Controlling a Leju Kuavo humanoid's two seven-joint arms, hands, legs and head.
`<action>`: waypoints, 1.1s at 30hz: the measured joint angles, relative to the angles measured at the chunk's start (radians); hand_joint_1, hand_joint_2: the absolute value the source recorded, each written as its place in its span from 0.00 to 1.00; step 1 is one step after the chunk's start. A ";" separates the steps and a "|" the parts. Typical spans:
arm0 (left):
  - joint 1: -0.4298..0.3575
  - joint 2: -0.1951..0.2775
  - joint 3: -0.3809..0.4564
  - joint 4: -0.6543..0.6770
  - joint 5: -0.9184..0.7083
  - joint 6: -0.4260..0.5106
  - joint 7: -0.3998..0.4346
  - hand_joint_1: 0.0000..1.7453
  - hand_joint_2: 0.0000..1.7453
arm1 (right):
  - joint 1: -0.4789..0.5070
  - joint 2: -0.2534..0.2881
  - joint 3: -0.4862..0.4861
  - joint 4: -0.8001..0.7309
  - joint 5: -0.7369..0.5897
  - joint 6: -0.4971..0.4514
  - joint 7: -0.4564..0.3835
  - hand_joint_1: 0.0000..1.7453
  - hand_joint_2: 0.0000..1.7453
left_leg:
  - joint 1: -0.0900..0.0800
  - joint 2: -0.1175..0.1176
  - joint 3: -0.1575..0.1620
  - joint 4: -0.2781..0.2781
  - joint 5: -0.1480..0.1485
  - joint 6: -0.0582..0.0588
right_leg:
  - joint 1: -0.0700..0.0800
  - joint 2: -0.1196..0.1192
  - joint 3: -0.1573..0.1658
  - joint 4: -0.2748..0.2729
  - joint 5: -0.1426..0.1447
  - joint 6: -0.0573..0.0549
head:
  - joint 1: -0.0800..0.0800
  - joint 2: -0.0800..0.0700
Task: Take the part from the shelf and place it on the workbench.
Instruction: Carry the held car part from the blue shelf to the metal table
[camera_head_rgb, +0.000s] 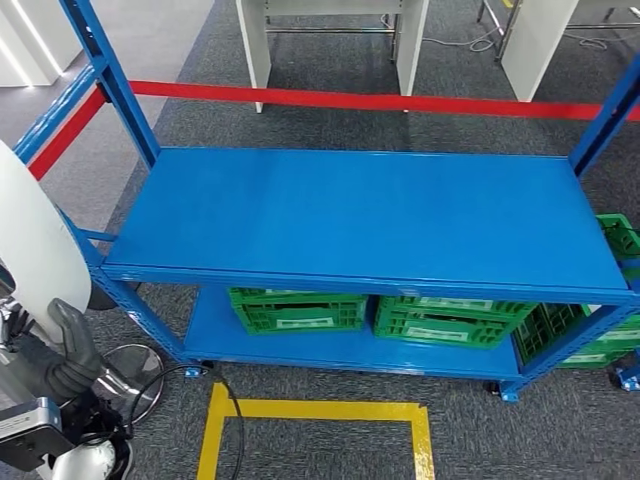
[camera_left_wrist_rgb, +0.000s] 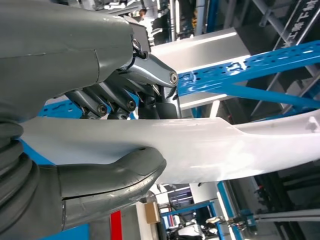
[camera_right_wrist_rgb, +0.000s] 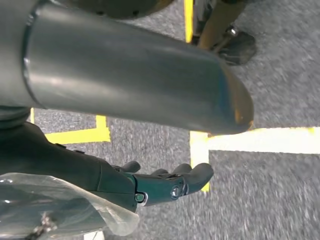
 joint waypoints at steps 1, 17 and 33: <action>0.001 -0.001 0.002 0.000 -0.003 0.000 0.000 1.00 1.00 | 0.000 0.001 0.000 0.000 0.004 0.001 0.000 0.00 0.00 | 0.002 0.000 -0.013 0.064 -0.048 -0.005 | 0.000 -0.001 -0.009 0.001 0.009 -0.002 | -0.003 0.000; 0.013 -0.033 0.028 -0.001 -0.063 0.000 -0.006 1.00 1.00 | 0.001 0.007 -0.019 0.001 0.038 0.016 0.003 0.00 0.00 | -0.002 0.007 0.122 -0.152 0.055 0.056 | -0.001 0.001 -0.158 0.239 -0.109 0.053 | 0.000 0.000; 0.037 -0.060 0.062 -0.012 -0.101 0.000 -0.033 1.00 1.00 | -0.001 0.008 -0.058 0.003 0.049 0.070 -0.007 0.00 0.00 | 0.000 0.005 -0.023 0.107 -0.079 -0.009 | 0.003 -0.010 -0.002 -0.016 0.013 -0.002 | -0.004 0.000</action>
